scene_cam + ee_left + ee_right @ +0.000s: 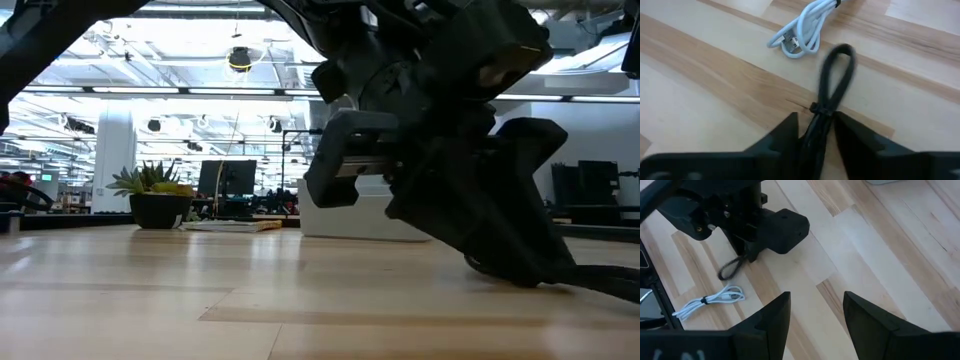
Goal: Pick and place USB-C Cables
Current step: Put the black charger cable into the gray bin
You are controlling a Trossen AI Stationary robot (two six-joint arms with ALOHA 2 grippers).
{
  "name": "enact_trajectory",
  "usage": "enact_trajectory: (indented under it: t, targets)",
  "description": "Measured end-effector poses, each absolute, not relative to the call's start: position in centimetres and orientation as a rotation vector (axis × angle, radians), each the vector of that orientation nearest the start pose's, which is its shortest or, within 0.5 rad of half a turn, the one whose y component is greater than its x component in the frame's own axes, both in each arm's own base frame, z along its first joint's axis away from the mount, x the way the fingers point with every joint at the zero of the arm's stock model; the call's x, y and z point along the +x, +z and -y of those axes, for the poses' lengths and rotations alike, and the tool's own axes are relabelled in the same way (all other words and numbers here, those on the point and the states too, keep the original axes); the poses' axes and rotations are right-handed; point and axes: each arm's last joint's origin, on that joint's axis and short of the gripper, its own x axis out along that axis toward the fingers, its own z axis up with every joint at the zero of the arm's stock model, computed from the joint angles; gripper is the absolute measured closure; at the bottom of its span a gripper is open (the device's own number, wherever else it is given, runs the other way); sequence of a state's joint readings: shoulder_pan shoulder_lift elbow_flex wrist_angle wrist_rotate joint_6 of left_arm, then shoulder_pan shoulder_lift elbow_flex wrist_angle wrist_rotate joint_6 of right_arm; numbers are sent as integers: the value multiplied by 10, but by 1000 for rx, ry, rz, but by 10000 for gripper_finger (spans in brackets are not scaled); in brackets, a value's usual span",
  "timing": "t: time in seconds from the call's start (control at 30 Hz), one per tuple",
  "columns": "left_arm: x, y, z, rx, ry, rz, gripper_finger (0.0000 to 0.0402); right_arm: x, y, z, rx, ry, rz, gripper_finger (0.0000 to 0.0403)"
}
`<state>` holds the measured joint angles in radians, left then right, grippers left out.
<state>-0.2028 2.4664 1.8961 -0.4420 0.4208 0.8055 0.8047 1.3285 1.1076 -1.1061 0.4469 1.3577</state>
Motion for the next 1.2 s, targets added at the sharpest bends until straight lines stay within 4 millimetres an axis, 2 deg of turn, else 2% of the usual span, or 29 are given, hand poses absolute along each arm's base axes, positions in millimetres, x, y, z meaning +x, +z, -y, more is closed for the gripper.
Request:
enact_trajectory:
  t: [0.2,0.37,0.53,0.97,1.2]
  targets:
    - [501,106,114,612,-929,-741,385,170,274,-158,441,-435,-1010,198]
    - [501,106,114,594,-870,-787,384,170,274,-158,433,-442,-992,198]
    - [497,120,110,550,-828,-828,394,170,274,-157,419,-455,-959,198]
    - [464,186,85,527,-723,-1046,400,170,274,-157,413,-453,-959,198]
    - [445,234,68,538,-632,-1065,400,170,274,-157,411,-453,-959,198]
